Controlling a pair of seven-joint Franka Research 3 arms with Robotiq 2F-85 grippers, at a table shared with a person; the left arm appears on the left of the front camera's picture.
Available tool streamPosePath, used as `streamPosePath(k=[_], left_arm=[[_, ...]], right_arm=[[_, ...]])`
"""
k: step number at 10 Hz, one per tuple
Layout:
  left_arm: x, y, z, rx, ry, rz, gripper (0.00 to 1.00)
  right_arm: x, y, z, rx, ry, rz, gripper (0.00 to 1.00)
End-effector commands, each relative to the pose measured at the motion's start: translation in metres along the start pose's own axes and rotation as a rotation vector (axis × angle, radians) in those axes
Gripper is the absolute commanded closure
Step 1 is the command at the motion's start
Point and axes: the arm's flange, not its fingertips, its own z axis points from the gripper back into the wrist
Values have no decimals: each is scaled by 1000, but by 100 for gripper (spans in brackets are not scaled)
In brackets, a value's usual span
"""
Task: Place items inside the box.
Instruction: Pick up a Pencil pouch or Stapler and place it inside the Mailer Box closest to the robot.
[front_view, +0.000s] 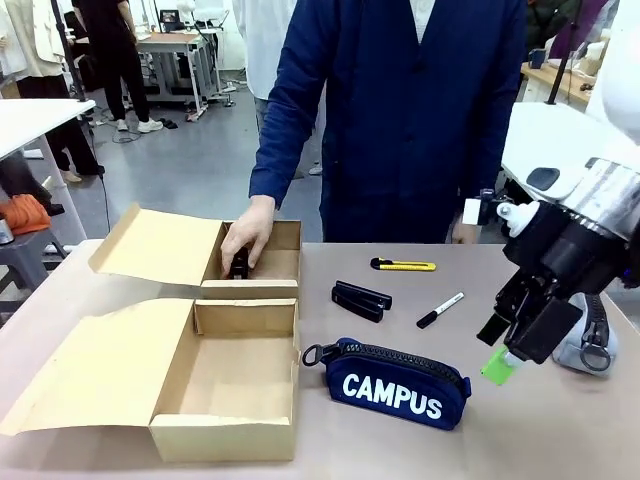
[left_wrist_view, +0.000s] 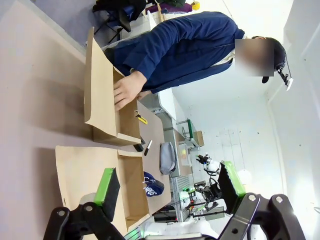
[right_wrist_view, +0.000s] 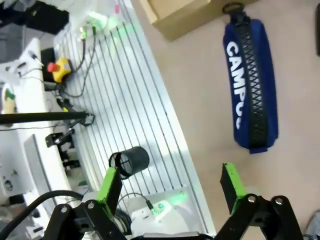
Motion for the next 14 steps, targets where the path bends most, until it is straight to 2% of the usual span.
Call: streamPosePath(k=[1,2,3,4,6,7,11,14], left_arm=[[0,-1,0,-23,-13,-22,0],[0,-1,0,-23,-13,-22,0],[0,-1,0,-23,-13,-22,0],[0,-1,0,-23,-13,-22,0],[0,-1,0,-23,-13,-22,0],[0,-1,0,-23,-13,-22,0],[0,-1,0,-23,-13,-22,0],[0,-1,0,-23,-13,-22,0]], right_arm=[[29,5,-44,-93,229,48,0],[45,-2,-62,-60,248,127,0],[59,-13,-72,-149,263,54,0],[74,-18,-81,-133,257,125,0],[89,-23,-107,-183,282,143,0],[97,-28,-115,-243,256,120,0],[106,-47,-129,-348,236,112,0],[104,-71,-151,-349,289,58,0]])
